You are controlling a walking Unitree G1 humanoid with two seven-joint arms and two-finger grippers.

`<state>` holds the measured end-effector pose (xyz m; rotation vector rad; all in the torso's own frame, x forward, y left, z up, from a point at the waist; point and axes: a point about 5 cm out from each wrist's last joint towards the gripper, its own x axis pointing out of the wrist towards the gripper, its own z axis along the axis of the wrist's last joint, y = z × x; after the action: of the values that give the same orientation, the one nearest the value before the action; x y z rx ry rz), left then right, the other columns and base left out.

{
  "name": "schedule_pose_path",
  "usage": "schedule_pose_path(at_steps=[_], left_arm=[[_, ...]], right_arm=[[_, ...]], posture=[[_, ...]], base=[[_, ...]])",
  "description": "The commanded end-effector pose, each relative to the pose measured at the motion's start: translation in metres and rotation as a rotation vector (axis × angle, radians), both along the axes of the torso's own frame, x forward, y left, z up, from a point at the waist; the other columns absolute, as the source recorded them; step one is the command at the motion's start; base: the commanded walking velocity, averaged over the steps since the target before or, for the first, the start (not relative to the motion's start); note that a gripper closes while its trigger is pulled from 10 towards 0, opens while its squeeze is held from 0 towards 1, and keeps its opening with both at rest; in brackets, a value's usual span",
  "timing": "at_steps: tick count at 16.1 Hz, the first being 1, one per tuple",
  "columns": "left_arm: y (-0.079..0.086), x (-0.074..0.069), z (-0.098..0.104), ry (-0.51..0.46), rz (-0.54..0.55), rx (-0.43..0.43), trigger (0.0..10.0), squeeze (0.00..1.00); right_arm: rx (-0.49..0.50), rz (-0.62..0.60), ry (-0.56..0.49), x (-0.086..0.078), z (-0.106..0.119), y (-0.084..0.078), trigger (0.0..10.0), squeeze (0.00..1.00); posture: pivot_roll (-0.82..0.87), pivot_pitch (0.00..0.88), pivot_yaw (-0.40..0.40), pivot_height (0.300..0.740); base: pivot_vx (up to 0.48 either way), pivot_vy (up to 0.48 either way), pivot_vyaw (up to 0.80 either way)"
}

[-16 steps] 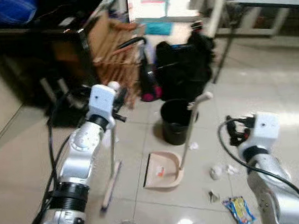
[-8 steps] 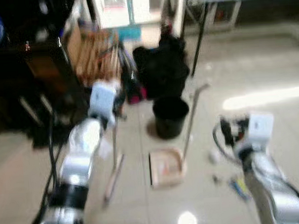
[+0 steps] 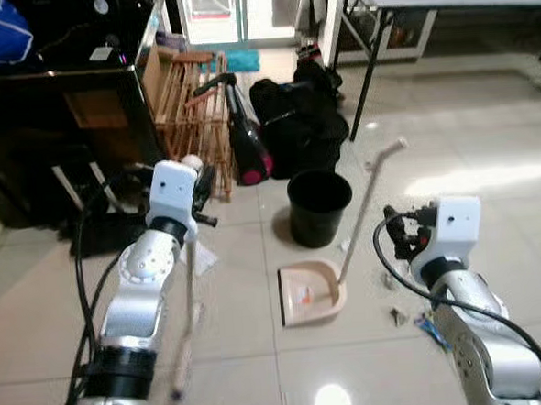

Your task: Sweep floor

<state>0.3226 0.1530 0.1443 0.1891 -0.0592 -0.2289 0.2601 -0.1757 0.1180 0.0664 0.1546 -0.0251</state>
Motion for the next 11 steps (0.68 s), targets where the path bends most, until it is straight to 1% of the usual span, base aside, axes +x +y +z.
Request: schedule_pose_path(at_steps=[1,2,4,11], left_arm=[[-0.0106,0.0008,0.0105,-0.033,-0.028,-0.036,10.0,0.00],[-0.0105,0.0020,0.0120,-0.037,-0.030,-0.023,10.0,0.00],[-0.0109,0.0024,0.0140,-0.047,-0.037,-0.029,10.0,0.00],[-0.0121,-0.0013,0.0166,-0.059,-0.053,-0.028,10.0,0.00]], right_arm=[[-0.008,-0.025,0.005,-0.0019,0.0007,-0.0102,10.0,0.00],[-0.011,-0.032,-0.001,-0.0010,0.0023,-0.0118,10.0,0.00],[-0.013,-0.046,-0.007,0.0006,0.0037,-0.0129,10.0,0.00],[-0.031,-0.021,0.004,0.0022,0.0016,-0.0082,10.0,0.00]], posture=[[-0.08,0.085,0.010,0.740],[-0.08,0.088,0.010,0.740],[-0.08,0.091,0.013,0.740],[-0.08,0.093,0.011,0.740]], base=[[0.000,0.000,0.00],[0.000,0.000,0.00],[0.000,0.000,0.00],[0.289,0.000,0.00]])
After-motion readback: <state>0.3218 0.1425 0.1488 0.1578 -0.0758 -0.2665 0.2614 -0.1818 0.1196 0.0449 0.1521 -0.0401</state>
